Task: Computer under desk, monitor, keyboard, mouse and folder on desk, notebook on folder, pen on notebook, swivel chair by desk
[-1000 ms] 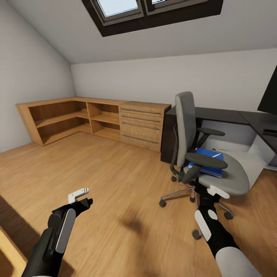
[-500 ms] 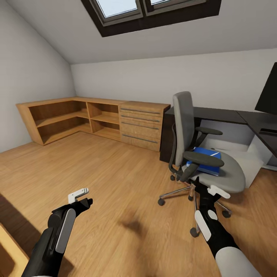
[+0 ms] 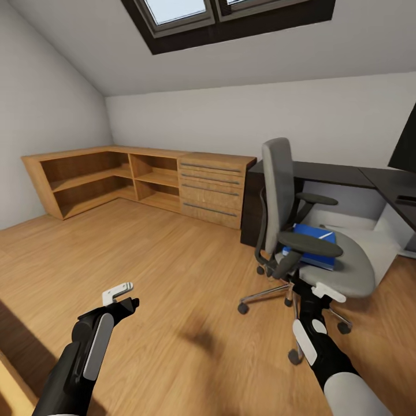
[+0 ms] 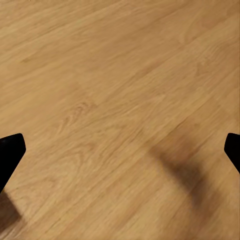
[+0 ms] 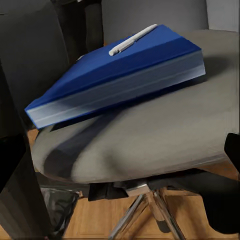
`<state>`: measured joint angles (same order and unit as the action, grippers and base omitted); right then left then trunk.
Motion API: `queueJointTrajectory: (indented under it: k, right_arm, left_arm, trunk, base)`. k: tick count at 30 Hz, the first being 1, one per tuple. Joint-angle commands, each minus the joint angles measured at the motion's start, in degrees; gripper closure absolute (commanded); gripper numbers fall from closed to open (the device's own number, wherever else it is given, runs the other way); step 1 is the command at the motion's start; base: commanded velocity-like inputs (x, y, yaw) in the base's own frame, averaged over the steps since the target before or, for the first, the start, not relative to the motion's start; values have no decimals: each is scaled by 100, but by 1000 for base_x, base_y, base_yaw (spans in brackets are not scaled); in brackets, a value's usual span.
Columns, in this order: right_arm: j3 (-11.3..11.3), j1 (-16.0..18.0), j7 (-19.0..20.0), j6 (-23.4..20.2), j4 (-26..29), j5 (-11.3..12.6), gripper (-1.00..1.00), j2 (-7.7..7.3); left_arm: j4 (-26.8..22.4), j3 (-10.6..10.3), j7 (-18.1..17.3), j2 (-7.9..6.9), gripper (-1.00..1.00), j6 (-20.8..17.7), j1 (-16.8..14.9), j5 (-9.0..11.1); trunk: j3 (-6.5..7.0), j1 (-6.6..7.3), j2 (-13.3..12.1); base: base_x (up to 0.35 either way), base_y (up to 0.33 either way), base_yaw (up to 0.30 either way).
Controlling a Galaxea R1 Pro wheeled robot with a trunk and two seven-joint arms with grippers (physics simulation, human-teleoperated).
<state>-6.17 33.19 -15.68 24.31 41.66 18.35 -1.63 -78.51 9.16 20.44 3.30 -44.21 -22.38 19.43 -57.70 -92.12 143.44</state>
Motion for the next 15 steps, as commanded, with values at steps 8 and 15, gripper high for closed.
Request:
queueJointTrajectory:
  k: [8,15]
  right_arm:
    - [11,3,-6,22,-146,46,-100,-88]
    - [6,11,-20,-9,-158,52,-100,-210]
  left_arm:
    - [-6,7,39,4,-100,-17,-4,61]
    - [-6,7,39,4,-100,-17,-4,61]
  trunk:
    - [-5,1,2]
    - [-5,1,2]
  base:
    - [150,0,0]
    - [93,-24,0]
